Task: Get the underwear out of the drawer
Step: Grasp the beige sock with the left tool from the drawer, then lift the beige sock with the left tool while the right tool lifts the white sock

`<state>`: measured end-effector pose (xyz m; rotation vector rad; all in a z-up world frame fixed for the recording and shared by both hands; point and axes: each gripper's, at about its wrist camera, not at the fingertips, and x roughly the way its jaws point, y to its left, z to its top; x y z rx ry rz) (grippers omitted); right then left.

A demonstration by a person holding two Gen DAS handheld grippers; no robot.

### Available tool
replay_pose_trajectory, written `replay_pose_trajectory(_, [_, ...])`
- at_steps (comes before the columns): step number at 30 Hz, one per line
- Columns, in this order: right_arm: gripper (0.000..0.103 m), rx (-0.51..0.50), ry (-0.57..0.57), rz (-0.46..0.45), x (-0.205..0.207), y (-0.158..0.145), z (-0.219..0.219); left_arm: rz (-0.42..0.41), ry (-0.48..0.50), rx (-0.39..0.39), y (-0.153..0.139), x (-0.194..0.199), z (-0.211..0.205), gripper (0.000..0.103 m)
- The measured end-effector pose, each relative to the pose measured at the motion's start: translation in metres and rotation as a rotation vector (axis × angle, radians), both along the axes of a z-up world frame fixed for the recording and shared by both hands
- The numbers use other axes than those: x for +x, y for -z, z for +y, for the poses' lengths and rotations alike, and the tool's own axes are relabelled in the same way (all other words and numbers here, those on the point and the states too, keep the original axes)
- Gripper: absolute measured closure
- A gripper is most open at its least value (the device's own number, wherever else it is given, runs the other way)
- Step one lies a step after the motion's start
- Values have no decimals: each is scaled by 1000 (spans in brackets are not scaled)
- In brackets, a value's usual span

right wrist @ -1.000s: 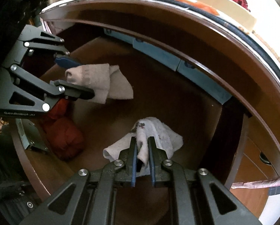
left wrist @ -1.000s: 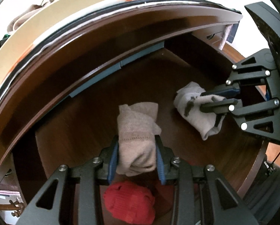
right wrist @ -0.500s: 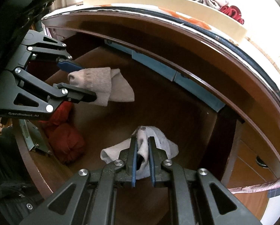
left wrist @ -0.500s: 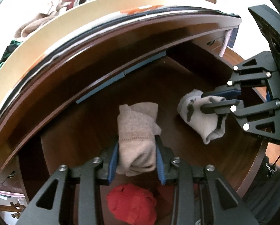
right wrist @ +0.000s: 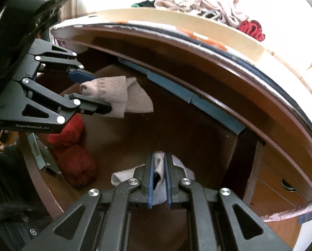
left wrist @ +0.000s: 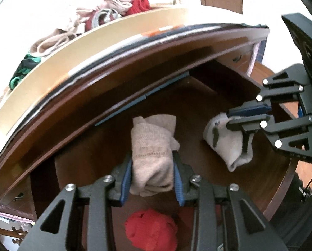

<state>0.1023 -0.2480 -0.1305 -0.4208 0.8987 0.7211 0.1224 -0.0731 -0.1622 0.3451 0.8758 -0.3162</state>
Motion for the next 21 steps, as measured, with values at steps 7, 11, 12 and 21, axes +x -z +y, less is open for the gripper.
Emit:
replay_pose_trajectory(7, [97, 56, 5, -13, -11, -13, -10, -19, -14, -40, -8, -9, 15, 71])
replay_pose_trajectory(11, [97, 22, 20, 77, -2, -4, -7, -18, -15, -43, -8, -11, 16, 71])
replay_pose_trajectory(12, [97, 3, 21, 100, 1, 0, -5, -17, -15, -41, -7, -9, 15, 71])
replay_pose_trajectory(21, [51, -66, 22, 198, 11, 9, 1, -7, -5, -41, -5, -6, 13, 71])
